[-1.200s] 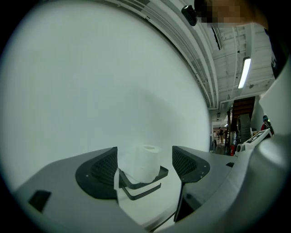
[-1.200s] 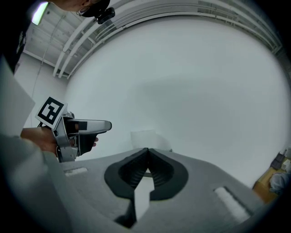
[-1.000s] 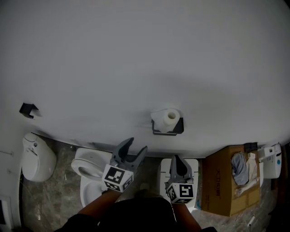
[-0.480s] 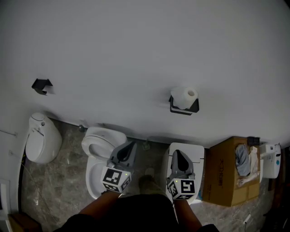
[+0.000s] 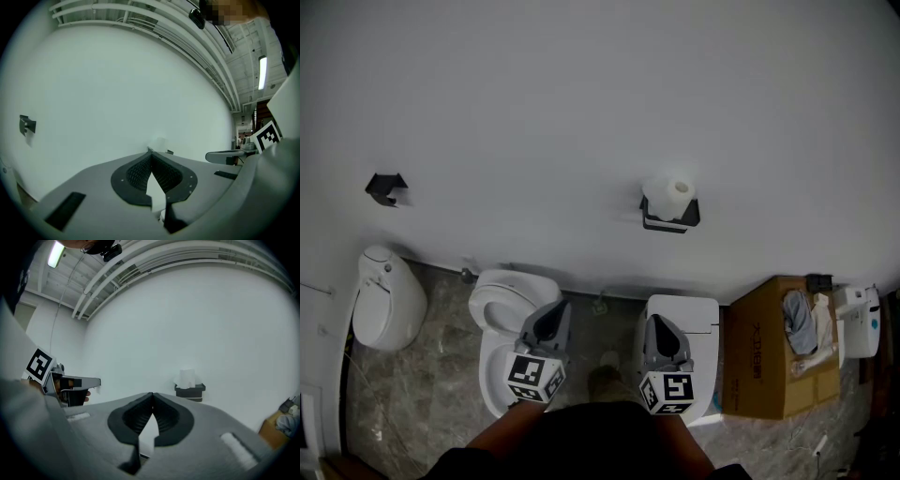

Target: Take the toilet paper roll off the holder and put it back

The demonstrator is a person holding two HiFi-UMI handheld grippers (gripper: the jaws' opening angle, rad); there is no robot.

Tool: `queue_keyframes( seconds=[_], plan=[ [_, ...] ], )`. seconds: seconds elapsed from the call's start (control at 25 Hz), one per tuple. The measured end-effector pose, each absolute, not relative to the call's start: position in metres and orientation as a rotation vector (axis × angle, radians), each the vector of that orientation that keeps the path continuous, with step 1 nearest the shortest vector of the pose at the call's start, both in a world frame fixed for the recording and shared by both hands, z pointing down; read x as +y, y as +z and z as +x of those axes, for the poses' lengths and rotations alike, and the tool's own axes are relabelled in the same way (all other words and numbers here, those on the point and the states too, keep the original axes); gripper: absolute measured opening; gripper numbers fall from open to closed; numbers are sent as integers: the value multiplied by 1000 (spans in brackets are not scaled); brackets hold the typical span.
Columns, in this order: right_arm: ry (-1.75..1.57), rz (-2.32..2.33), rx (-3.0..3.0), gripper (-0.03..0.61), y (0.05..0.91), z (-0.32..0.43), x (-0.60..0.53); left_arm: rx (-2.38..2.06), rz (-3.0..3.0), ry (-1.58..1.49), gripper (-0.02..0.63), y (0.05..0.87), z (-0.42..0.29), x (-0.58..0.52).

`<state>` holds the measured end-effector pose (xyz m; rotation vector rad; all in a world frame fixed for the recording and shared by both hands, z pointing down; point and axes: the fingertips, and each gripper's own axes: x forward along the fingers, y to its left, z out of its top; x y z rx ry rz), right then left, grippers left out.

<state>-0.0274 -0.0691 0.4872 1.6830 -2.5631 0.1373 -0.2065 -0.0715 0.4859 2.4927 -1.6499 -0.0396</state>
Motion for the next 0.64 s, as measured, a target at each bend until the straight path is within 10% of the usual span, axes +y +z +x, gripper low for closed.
queue_keyframes(
  seconds=[0.64],
  plan=[
    [90,1691,-2577,-3,472,-31,-84,-1645,2498,-25,17,486,-201,-80]
  ],
)
